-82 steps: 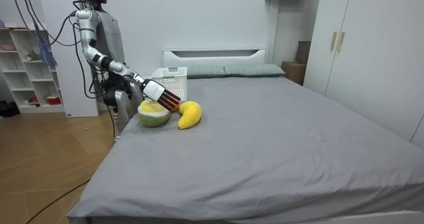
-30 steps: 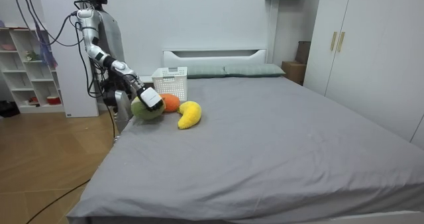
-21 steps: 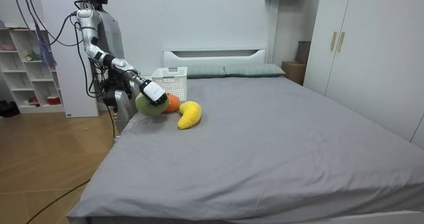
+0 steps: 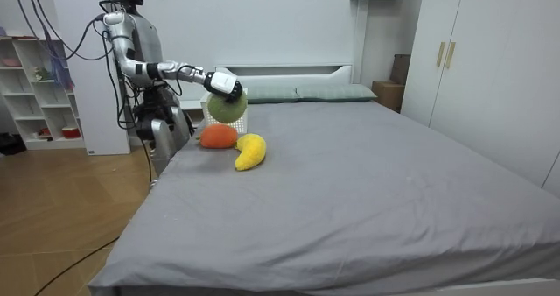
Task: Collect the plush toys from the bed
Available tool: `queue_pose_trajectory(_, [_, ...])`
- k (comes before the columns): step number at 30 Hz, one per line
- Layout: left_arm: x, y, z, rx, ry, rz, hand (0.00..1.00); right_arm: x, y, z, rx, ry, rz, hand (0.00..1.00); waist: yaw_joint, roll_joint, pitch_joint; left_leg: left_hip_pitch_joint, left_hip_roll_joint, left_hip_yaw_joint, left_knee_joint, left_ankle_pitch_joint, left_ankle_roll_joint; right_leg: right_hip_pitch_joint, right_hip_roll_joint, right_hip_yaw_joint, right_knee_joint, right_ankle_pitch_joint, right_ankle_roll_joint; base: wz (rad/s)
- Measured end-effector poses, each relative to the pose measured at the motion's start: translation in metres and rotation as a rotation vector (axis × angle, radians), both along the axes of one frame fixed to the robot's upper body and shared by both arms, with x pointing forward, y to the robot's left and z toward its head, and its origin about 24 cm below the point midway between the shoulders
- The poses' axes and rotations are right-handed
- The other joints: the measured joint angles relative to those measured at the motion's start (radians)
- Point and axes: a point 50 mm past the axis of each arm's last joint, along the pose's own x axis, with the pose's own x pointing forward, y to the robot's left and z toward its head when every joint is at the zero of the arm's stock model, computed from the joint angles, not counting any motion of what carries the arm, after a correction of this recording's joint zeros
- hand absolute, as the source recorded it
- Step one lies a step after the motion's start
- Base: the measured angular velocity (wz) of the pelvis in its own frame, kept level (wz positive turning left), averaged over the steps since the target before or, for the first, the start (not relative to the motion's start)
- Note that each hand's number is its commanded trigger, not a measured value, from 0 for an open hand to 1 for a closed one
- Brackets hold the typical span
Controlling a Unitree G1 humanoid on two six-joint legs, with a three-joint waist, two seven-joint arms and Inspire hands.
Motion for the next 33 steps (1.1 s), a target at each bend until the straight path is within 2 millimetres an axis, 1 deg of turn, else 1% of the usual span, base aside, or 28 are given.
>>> queue_pose_trajectory(3, [0.002,-0.001,0.0,0.001,-0.006,0.0,0.0,0.004,0.005,0.003,0.012,-0.009,0.007,1.0,0.013,-0.008,-0.0008,0.0,0.0,-0.002,0.0,0.0,0.0,0.0,0.0,-0.005,-0.002,0.0,0.0,0.0])
queue_pose_trajectory(5, [0.004,-0.002,0.0,0.0,-0.01,-0.001,0.0,0.005,0.006,0.004,0.016,-0.01,0.016,1.0,0.029,-0.011,0.0004,0.0,0.0,-0.002,-0.001,0.0,0.0,0.0,-0.001,-0.014,-0.002,0.0,0.0,0.0])
queue_pose_trajectory(7, [0.005,-0.002,0.0,0.0,-0.012,-0.002,0.0,0.008,0.009,0.006,0.017,-0.012,0.033,1.0,0.034,-0.01,0.001,0.0,0.0,-0.004,0.001,0.0,0.0,0.001,-0.002,-0.026,-0.002,0.0,0.0,0.02])
queue_pose_trajectory(8, [0.005,-0.002,0.0,0.0,-0.013,-0.004,0.0,0.01,0.013,0.008,0.014,-0.018,0.047,1.0,0.035,-0.009,0.0019,-0.001,-0.001,-0.007,0.002,0.001,0.0,0.001,-0.004,-0.039,-0.002,0.0,0.0,0.06])
queue_pose_trajectory(9, [0.006,-0.002,0.0,0.002,-0.014,-0.009,0.0,0.013,0.016,0.011,0.009,-0.026,0.063,1.0,0.037,-0.007,0.004,-0.004,-0.001,-0.011,0.002,0.001,0.0,0.003,-0.005,-0.045,-0.002,0.0,0.0,0.06])
queue_pose_trajectory(11, [0.008,-0.003,0.0,0.004,-0.02,-0.013,0.0,0.016,0.021,0.014,-0.001,-0.035,0.082,1.0,0.042,-0.006,0.0052,-0.007,-0.001,-0.016,0.001,0.001,0.0,0.003,-0.006,-0.051,-0.002,0.0,0.0,0.08])
queue_pose_trajectory(12, [0.012,-0.002,0.0,0.006,-0.028,-0.014,0.0,0.017,0.024,0.015,-0.006,-0.037,0.09,1.0,0.05,-0.008,0.0074,-0.008,-0.001,-0.019,0.001,0.002,0.0,0.003,-0.005,-0.054,-0.002,0.0,0.0,0.08])
queue_pose_trajectory(15, [0.016,-0.003,0.001,0.008,-0.039,-0.017,0.0,0.021,0.032,0.018,-0.012,-0.045,0.122,1.0,0.058,-0.016,0.0125,-0.019,-0.001,-0.027,0.006,0.002,-0.001,0.0,-0.006,-0.07,-0.002,0.0,0.0,0.1])
queue_pose_trajectory(17, [0.017,-0.003,0.001,0.003,-0.042,-0.009,0.0,0.024,0.034,0.021,-0.011,-0.056,0.13,1.0,0.071,-0.016,0.0123,-0.021,-0.002,-0.028,0.006,0.002,-0.001,-0.002,-0.007,-0.076,-0.002,0.0,0.0,0.03])
queue_pose_trajectory(20, [0.018,-0.003,0.001,0.004,-0.046,-0.008,0.0,0.032,0.043,0.033,-0.019,-0.088,0.161,1.0,0.09,-0.017,0.0119,-0.033,-0.002,-0.032,0.008,0.003,0.0,-0.011,-0.007,-0.084,-0.002,0.0,0.0,0.03])
queue_pose_trajectory(21, [0.018,-0.003,0.001,0.005,-0.046,-0.008,0.0,0.036,0.048,0.037,-0.017,-0.097,0.179,1.0,0.094,-0.017,0.0119,-0.035,-0.003,-0.04,0.009,0.003,-0.001,-0.009,-0.008,-0.097,-0.003,0.0,0.0,0.13])
queue_pose_trajectory(22, [0.018,-0.003,0.001,0.004,-0.045,-0.011,0.0,0.037,0.05,0.039,-0.018,-0.103,0.186,1.0,0.098,-0.017,0.0119,-0.036,-0.004,-0.044,0.012,0.004,-0.001,-0.009,-0.008,-0.099,-0.003,0.0,0.0,0.15])
queue_pose_trajectory(24, [0.02,-0.005,0.001,0.001,-0.046,-0.014,0.0,0.042,0.061,0.046,-0.017,-0.12,0.216,1.0,0.112,-0.016,0.0121,-0.038,-0.005,-0.054,0.018,0.005,-0.002,-0.008,-0.009,-0.109,-0.005,0.0,0.0,0.13])
queue_pose_trajectory(25, [0.02,-0.005,0.001,0.001,-0.047,-0.016,0.0,0.043,0.063,0.046,-0.012,-0.123,0.221,1.0,0.114,-0.016,0.0121,-0.039,-0.005,-0.057,0.019,0.005,-0.002,-0.008,-0.009,-0.113,-0.005,0.0,0.0,0.18])
queue_pose_trajectory(29, [0.023,-0.007,0.001,0.009,-0.049,-0.034,0.0,0.042,0.08,0.051,0.008,-0.147,0.271,1.0,0.136,-0.016,0.012,-0.058,-0.015,-0.095,0.017,0.013,-0.001,-0.006,-0.014,-0.131,-0.005,0.0,0.0,0.24])
queue_pose_trajectory(30, [0.024,-0.007,0.001,0.016,-0.052,-0.035,0.0,0.042,0.082,0.053,0.01,-0.151,0.28,1.0,0.14,-0.016,0.0118,-0.06,-0.019,-0.111,0.017,0.017,0.0,-0.002,-0.021,-0.149,-0.005,0.0,0.001,0.3])
queue_pose_trajectory(32, [0.025,-0.007,0.001,0.018,-0.054,-0.035,0.0,0.042,0.084,0.054,0.015,-0.156,0.284,1.0,0.153,-0.016,0.0116,-0.061,-0.023,-0.128,0.017,0.022,0.001,0.004,-0.023,-0.159,-0.005,0.0,0.001,0.31])
queue_pose_trajectory(33, [0.025,-0.007,0.001,0.017,-0.054,-0.035,0.0,0.042,0.085,0.053,0.021,-0.154,0.286,1.0,0.16,-0.018,0.0108,-0.063,-0.027,-0.14,0.017,0.027,0.001,0.009,-0.024,-0.173,-0.005,-0.001,0.002,0.31])
